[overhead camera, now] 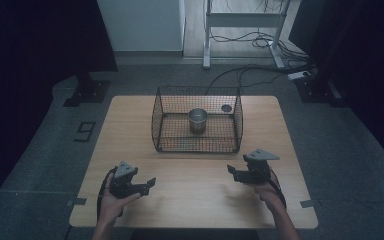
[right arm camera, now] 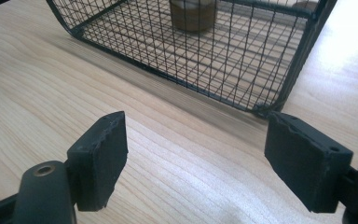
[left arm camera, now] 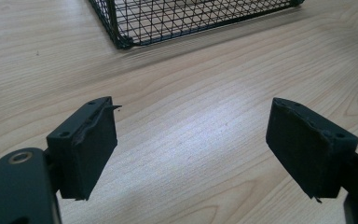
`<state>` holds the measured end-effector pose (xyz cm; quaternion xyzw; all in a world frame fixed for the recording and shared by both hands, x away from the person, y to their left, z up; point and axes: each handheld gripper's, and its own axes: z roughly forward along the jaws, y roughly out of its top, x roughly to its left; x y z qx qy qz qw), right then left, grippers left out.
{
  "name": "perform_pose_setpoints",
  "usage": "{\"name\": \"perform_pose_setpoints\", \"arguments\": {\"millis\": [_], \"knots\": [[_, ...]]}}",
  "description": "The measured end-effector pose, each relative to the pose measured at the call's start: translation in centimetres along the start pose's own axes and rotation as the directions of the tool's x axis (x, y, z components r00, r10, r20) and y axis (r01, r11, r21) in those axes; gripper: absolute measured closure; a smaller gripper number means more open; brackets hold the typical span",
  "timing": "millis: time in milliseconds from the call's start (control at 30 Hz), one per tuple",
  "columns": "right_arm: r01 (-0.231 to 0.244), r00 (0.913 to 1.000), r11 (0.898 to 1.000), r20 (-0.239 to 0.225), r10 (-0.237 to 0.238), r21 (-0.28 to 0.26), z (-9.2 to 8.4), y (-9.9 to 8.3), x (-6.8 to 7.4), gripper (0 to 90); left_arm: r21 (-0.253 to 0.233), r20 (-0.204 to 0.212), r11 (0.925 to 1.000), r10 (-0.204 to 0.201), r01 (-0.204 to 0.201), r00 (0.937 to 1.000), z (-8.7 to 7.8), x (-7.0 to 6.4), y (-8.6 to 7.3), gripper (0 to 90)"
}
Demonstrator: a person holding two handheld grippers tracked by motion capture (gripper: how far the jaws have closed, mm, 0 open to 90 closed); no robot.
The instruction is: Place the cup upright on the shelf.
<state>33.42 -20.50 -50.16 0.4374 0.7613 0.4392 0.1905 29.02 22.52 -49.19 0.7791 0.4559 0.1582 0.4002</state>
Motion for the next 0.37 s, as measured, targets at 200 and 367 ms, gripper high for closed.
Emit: {"name": "perform_pose_setpoints", "arguments": {"millis": [200,367], "knots": [[-0.002,1.0,1.0,0.006,0.002,-0.004,0.18,-0.28,-0.14,20.8,0.006,-0.001,1.0,0.002,-0.002,1.0,0.14,0.06,-0.07,16.5],[-0.004,0.9995,1.0,0.03,0.003,0.014,0.48,-0.63,-0.5,17.6,0.002,-0.002,1.0,0.001,-0.001,1.0,0.04,0.03,-0.04,16.5]]}}
